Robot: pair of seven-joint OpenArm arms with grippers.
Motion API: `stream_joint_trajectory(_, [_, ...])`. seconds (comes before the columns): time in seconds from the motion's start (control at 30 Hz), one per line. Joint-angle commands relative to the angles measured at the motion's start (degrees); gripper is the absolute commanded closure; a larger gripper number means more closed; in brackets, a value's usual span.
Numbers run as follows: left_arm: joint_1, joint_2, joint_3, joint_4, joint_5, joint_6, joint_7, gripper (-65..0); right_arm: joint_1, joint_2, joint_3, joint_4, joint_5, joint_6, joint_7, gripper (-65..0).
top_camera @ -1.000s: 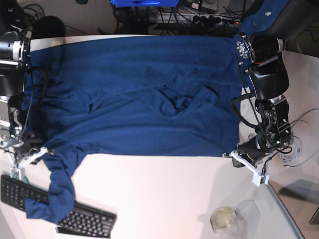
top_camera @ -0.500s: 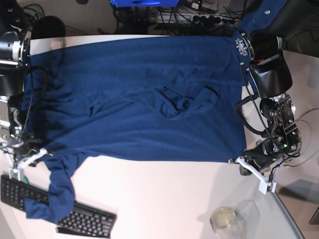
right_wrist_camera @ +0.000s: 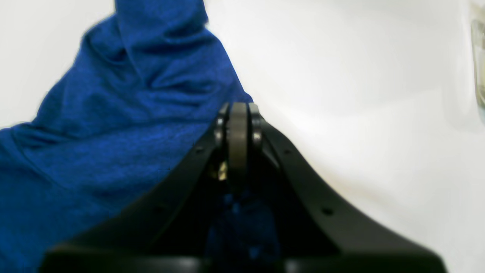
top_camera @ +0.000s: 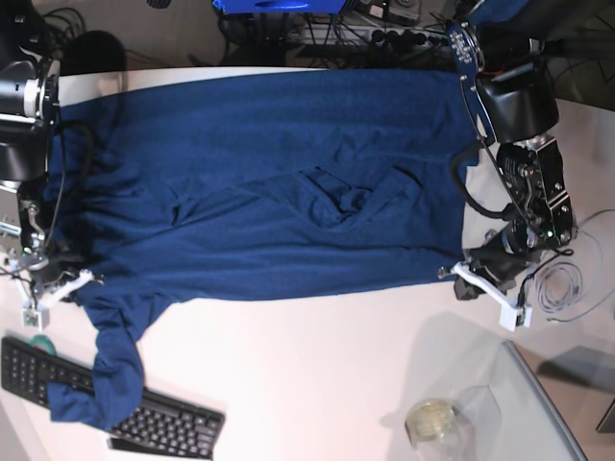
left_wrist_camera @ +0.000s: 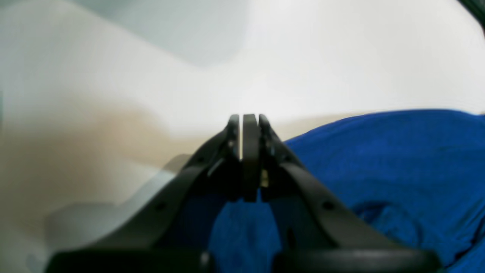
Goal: Layout the t-shirt on the table in an organized manner, then fold the t-shirt properly
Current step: 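Grasp the hem corner with the left gripper and pull it taut, then lift the hem edge with both grippers and fold it onto the collar edge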
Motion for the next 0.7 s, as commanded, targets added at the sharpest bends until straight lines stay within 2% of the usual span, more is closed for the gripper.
stream_joint_trajectory(0.0, [-0.8, -0.8, 0.2, 2.7, -1.1, -0.2, -0.5, 0.0, 1.5, 1.1, 0.1, 1.3, 0.3, 0.2, 1.5, -0.2])
stream_joint_trajectory(0.2, [4.6, -0.3, -0.2, 13.3, -1.5, -0.3, 4.6, 0.0, 0.2, 2.3, 0.1, 1.8, 0.3, 0.3, 1.2, -0.2])
stream_joint_trajectory(0.4, [12.4, -0.5, -0.2, 20.6, -1.5, -0.3, 4.8, 0.0, -3.0, 3.0, 0.2, 6.0, 0.3, 0.2, 1.1, -0.5])
stream_joint_trajectory(0.53, [15.7, -0.3, -0.2, 21.8, -1.5, -0.4, 4.5, 0.0, -3.3, 3.1, 0.6, 6.2, 0.4, 0.1, -4.4, -0.2])
stream_joint_trajectory(0.67, [17.8, -0.3, -0.2, 24.0, -1.5, -0.4, 4.5, 0.0, -4.5, 3.1, 0.6, 6.3, 0.4, 0.1, -4.7, -0.2])
